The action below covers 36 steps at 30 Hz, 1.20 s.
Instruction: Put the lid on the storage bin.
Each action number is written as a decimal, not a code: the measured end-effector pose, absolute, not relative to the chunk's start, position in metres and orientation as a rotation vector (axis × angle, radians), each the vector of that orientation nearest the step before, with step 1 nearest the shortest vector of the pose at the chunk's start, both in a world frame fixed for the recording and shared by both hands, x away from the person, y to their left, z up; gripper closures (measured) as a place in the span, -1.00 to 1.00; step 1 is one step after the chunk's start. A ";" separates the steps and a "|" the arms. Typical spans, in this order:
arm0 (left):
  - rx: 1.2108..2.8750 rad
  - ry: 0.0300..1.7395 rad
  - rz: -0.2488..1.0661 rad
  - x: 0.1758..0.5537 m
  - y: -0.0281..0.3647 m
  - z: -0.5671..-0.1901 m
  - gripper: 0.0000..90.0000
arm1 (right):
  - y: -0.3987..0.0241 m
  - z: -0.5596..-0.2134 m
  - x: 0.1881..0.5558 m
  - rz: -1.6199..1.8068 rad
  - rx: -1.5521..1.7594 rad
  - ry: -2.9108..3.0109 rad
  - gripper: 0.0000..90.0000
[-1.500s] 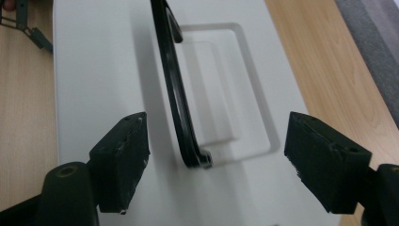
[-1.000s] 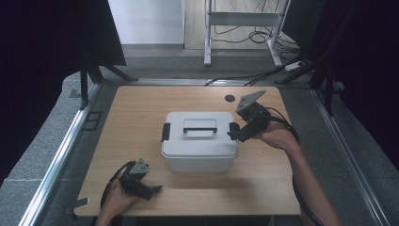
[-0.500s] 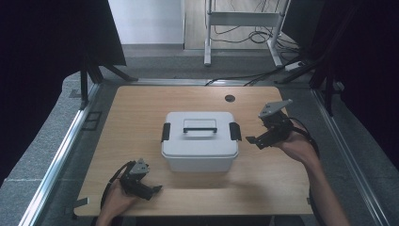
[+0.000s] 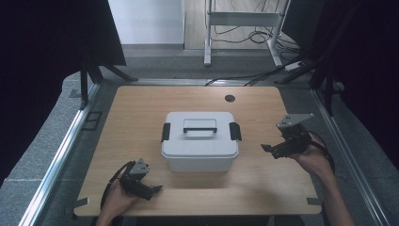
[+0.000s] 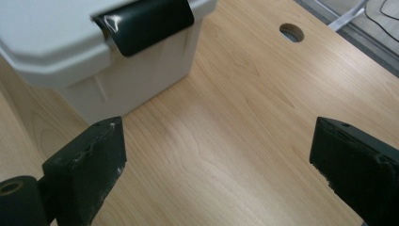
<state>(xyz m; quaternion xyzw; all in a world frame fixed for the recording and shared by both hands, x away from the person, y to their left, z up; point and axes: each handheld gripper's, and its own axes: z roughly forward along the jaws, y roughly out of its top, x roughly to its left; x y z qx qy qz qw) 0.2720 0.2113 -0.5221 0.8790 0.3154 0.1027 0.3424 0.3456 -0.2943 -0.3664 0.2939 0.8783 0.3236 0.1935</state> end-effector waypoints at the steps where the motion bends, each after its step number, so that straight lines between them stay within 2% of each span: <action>1: 2.286 0.820 0.268 0.272 0.211 -0.522 -1.00 | -0.296 -0.369 0.344 0.909 0.833 2.459 -0.91; 14: 2.288 0.825 0.270 0.271 0.211 -0.522 -1.00 | -0.298 -0.413 0.329 0.903 0.924 2.398 -0.92; 36: 2.281 0.834 0.273 0.271 0.211 -0.522 -0.99 | -0.262 -0.505 0.307 0.952 1.019 2.401 -0.91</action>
